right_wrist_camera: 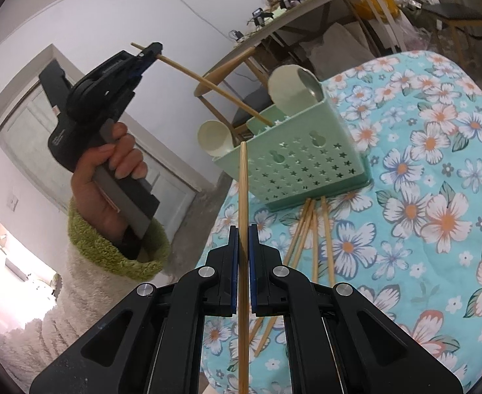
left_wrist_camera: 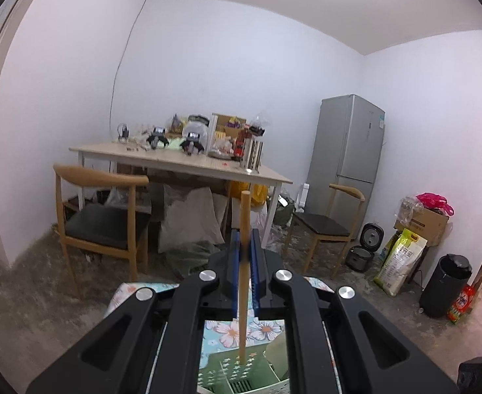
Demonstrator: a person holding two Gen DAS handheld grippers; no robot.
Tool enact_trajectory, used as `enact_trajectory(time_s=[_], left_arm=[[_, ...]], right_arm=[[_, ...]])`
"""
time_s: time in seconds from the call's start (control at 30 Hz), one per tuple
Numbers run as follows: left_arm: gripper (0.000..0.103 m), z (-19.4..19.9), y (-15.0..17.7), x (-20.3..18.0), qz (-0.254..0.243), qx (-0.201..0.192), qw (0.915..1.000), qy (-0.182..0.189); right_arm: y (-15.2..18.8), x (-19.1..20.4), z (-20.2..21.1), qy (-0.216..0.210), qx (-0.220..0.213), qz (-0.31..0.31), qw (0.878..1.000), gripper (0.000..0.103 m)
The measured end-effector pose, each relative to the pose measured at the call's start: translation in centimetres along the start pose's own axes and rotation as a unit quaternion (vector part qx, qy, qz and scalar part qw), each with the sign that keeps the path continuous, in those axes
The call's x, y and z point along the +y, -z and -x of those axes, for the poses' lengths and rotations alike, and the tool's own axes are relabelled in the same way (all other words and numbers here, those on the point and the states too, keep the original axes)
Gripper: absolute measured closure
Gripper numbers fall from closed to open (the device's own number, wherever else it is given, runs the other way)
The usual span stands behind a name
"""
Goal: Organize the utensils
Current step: 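Lower the chopstick into the green basket and open the left tool while the right tool holds one, then lower the chopstick into the basket and open the right tool while the left tool returns to the chopsticks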
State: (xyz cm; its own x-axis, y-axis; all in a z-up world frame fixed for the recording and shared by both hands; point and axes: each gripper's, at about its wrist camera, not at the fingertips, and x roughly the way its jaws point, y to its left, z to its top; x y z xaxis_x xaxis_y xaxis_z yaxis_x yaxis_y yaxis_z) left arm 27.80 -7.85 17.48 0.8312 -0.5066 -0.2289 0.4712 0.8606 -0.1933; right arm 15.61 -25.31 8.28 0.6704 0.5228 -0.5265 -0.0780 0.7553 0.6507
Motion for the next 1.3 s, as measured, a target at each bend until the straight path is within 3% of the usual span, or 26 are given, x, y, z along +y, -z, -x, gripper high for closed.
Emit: enact_trajectory(time_s=[0.33,0.57,0.6,0.73,1.07,1.3], left_arm=[[0.098,-3.4,3.3,0.5,-0.004,0.047,0.9986,-0.024],[0.097,-3.6,4.4,1.0,0.003,0.085,0.9964,-0.008],[0.095,-3.5,4.5,0.9,0.002,0.087,0.9962,-0.005],[0.061,-2.4,4.4,0.7,0.007,0.091,0.9957,0.011],[0.046,4.8,3.9,1.3,0.014,0.051,0.9984,0.018],[0.039,10.6,6.8,3.3,0.04,0.057,0.9973,0.022]], right_arm=[[-0.1,-1.9,-0.5,0.004,0.006,-0.019,1.0,0.099],[0.0,-1.3,-0.1,0.009,0.003,-0.016,1.0,0.099],[0.0,-1.1,0.0,0.01,0.002,-0.014,1.0,0.099],[-0.2,-0.2,0.2,0.017,-0.001,-0.002,1.0,0.099],[-2.0,3.1,1.1,0.038,-0.023,0.044,0.998,0.099],[-6.2,6.4,0.8,0.055,-0.062,0.106,0.991,0.099]])
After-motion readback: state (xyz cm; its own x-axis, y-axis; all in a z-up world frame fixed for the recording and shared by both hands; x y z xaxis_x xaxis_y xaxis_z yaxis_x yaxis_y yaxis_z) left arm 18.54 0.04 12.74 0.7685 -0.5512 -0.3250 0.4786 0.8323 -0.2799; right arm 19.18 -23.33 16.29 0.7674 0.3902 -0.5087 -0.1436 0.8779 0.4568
